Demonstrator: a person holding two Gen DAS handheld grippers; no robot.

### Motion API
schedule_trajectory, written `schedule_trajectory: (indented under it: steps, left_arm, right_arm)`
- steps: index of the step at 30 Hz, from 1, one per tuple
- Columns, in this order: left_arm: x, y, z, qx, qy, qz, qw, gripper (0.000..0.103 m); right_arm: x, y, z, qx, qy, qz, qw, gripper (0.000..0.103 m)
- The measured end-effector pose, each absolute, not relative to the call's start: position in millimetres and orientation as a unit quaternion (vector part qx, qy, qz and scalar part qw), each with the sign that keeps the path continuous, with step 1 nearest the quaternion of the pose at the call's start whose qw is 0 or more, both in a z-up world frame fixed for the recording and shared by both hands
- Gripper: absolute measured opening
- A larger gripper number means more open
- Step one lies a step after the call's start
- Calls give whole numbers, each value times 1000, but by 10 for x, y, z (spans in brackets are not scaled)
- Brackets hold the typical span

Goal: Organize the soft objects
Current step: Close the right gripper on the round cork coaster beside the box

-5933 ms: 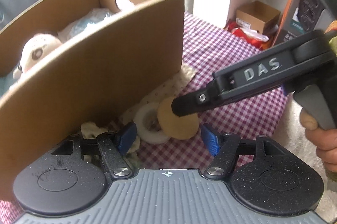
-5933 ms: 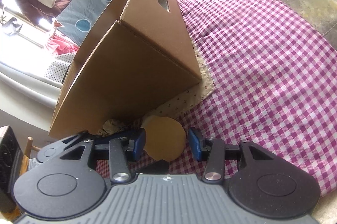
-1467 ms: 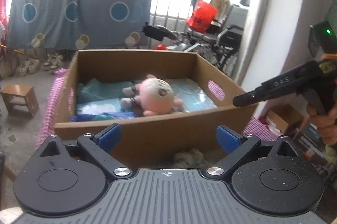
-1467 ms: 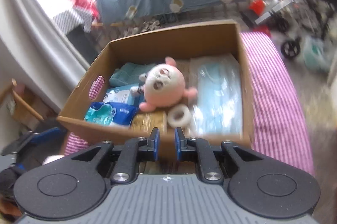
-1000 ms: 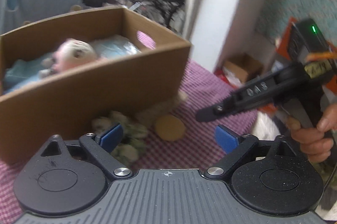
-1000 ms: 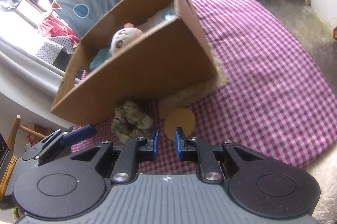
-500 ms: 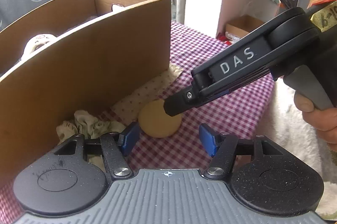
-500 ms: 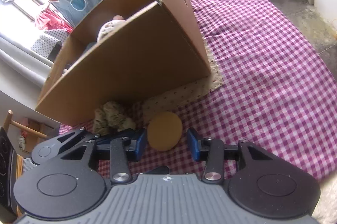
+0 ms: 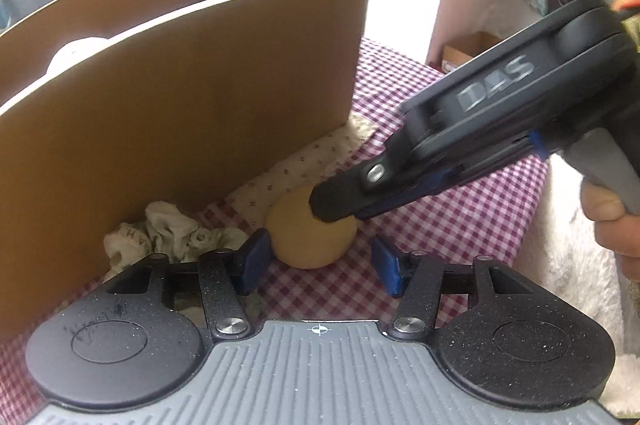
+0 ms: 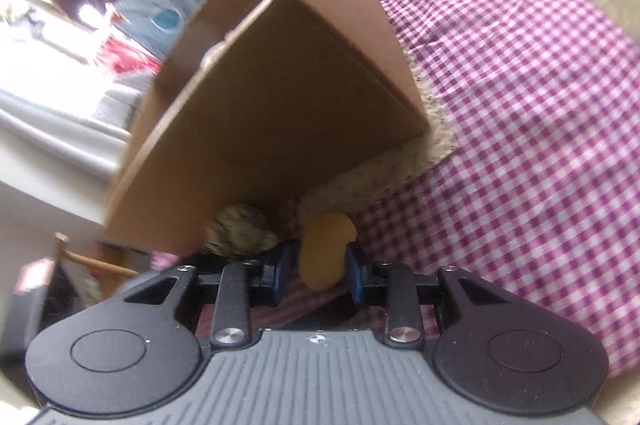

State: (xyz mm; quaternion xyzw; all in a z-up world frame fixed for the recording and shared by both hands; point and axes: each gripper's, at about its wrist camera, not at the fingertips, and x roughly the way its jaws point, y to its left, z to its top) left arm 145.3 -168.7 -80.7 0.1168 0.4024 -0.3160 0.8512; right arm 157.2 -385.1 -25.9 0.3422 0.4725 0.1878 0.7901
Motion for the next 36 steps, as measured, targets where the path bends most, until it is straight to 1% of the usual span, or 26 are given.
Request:
schedule_trajectory:
  steps: [2,4,6,10,22,27,31,36]
  left_arm:
    - [1493,-1639,-800,100,406,-312,853,44]
    - [1530,-1594,-800,86,408,-305,856,32]
    - [1583,-1546,-801,73,412,-299,858,29]
    - [1644,-1452,-806,46,420,-301,855,28]
    - [1680,-1319,-819,12,424,-310,851,27]
    - [1670,-1303,-843,18,418,-315,852,27]
    - [1640,-1354,-841,30,415,-315,853,27]
    - [1553,-1346,-745,30,406,-318,856,27]
  right_arm:
    - [1558,-3901,-245,365,460,198,785,32]
    - [1558,-3936,-248,381,452,198,782,32]
    - [1589,-3975,-269,391,448,197,779,32]
    - [1664,-4047,-299,398,455,173,778,32]
    - [1789,-4099,-450,429,478,127,756,32]
    - [1809,-3988,-453,405,489,120,764,32]
    - [1817,-3822,-311,354,484,115,792,18]
    - [1726,-3686,-153,315,470,121,816,12]
